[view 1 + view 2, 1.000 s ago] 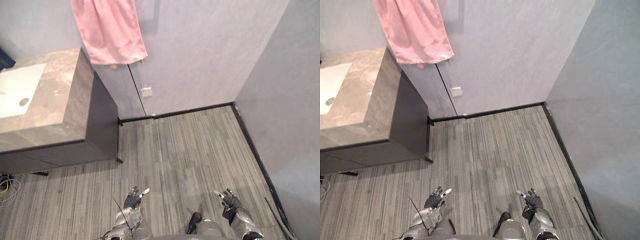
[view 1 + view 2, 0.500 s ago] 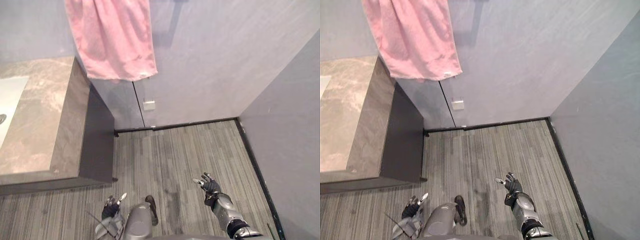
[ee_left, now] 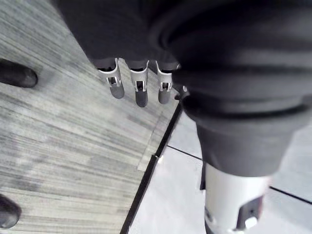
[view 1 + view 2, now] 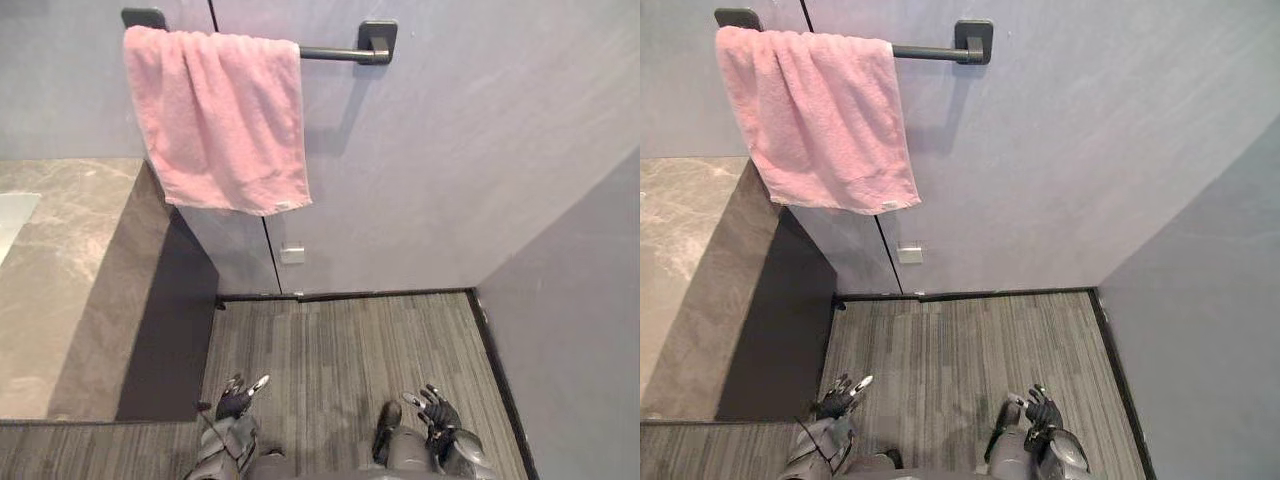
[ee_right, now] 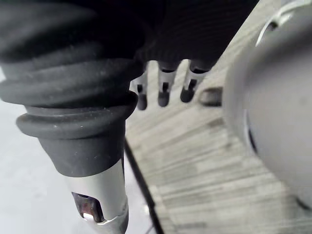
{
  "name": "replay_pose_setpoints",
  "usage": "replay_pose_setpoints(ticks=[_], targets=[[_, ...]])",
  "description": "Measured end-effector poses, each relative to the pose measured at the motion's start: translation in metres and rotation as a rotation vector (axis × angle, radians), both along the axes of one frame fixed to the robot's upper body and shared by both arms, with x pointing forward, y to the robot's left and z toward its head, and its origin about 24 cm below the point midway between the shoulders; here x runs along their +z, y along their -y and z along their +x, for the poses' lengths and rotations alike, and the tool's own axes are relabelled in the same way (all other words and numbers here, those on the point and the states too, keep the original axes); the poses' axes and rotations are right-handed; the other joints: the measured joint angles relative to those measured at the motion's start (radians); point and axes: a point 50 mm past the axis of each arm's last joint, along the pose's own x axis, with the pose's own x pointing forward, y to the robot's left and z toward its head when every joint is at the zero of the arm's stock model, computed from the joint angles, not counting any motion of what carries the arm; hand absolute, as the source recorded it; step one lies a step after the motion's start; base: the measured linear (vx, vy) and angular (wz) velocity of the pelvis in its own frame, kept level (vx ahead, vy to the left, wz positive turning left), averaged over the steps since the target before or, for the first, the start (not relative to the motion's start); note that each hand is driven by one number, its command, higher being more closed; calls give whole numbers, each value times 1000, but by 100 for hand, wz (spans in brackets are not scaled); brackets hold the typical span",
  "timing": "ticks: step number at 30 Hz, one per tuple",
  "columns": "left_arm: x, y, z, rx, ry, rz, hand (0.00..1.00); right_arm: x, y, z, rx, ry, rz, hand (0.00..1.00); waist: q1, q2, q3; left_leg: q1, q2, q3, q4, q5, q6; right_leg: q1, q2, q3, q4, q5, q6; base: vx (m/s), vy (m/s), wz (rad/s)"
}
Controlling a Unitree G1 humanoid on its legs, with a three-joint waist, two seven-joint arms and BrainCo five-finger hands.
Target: Organize washtable
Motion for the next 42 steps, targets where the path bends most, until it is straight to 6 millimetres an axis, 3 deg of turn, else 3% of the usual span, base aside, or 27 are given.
replay_pose_setpoints(ticks=[1, 3, 5, 8, 9, 11, 12, 13, 14, 16, 18, 22, 25, 30, 36, 42], targets=[[-3, 11, -5, -13, -11, -27, 0, 1, 6, 1, -14, 8, -11, 0, -1, 32, -8, 15, 31, 22, -18, 8, -11, 6, 34, -8, 11, -33, -5, 184, -254, -1], [-6, 24, -10, -39, -22, -58, 0, 4, 15, 2, -15, 22, -26, 0, -9, 72, -16, 6, 75, 24, 54, 7, -12, 29, 51, -44, 55, -110, -24, 206, -244, 30], [-4, 24, -10, -39, -7, -62, 0, 3, 14, 1, 14, 22, -21, 0, 3, 55, -13, -85, 108, -2, 285, 6, -15, 79, 49, -65, 43, -134, -27, 145, -192, 38], [-3, 25, -14, -25, 12, -70, 0, 4, 11, 3, 79, 20, -36, 0, 9, 58, -9, -207, 161, -65, 556, 24, -87, 153, 74, -89, -6, -128, -43, 154, -104, 16], [-2, 25, -17, -17, 16, -72, 0, 4, 11, 3, 86, 23, -36, 0, 13, 70, -12, -214, 163, -72, 574, -16, -93, 195, 77, -87, -31, -119, -49, 189, 26, -5], [0, 24, -17, -10, 33, -70, 0, 7, 14, 8, 82, 45, -39, 0, 12, 77, -15, -211, 141, -43, 441, -44, -62, 210, 66, -82, -39, -108, -31, 172, 140, -15], [4, 25, -11, -12, 67, -71, 0, 11, 17, 13, 88, 69, -48, 0, 12, 96, -22, -212, 117, -43, 250, 1, -24, 207, 67, -76, -42, -99, -9, 123, 203, -15], [6, 23, -9, -13, 81, -67, 0, 12, 18, 14, 87, 73, -50, 0, 15, 96, -23, -205, 106, -42, 225, 1, -22, 206, 63, -67, -49, -95, 0, 124, 169, 1], [13, 20, -4, -17, 122, -54, 0, 11, 13, 14, 92, 78, -34, 0, 19, 67, -37, -186, 59, -37, 161, 36, -5, 206, 51, -38, -98, -74, 19, 118, 111, 14], [27, 13, 8, -22, 206, -26, 0, 13, 9, 16, 93, 97, -25, 0, 24, 38, -53, -176, 3, -39, 86, 67, 12, 215, 24, -19, -156, -64, 32, 136, 113, 29], [36, 8, 14, -17, 252, -11, 0, 15, 9, 18, 93, 106, -26, 0, 27, 35, -57, -149, -15, -36, 42, 85, 17, 228, 15, -13, -168, -64, 32, 86, 77, 14], [55, -16, 11, 86, 350, 35, 0, 19, 7, 26, 112, 140, -31, 0, 29, 75, -79, -96, -26, -22, -61, 123, 7, 225, 24, 8, -170, -65, 34, 59, -7, -10], [77, -34, 17, 148, 451, 93, 0, 23, 2, 30, 168, 164, -38, 0, 29, 88, -88, -70, -7, -5, -96, 131, -5, 225, 47, 15, -174, -65, 33, 33, -66, -17], [135, -56, 42, 91, 685, 243, 0, 31, -4, 38, 261, 227, -14, 0, 20, 68, -102, -57, -4, 13, -115, 133, -9, 225, 55, 29, -193, -56, 26, 0, -16, -12], [234, -70, 62, 28, 1081, 448, 0, 30, -9, 36, 331, 223, -7, 0, 26, 57, -112, -66, -14, 14, -113, 135, -6, 230, 49, 36, -221, -37, 31, -13, 2, 0], [258, -74, 60, 36, 1182, 516, 0, 29, -2, 30, 350, 201, -41, 0, 28, 79, -128, -78, -11, 2, -110, 137, -5, 229, 51, 28, -221, -37, 31, -24, -16, 6]])
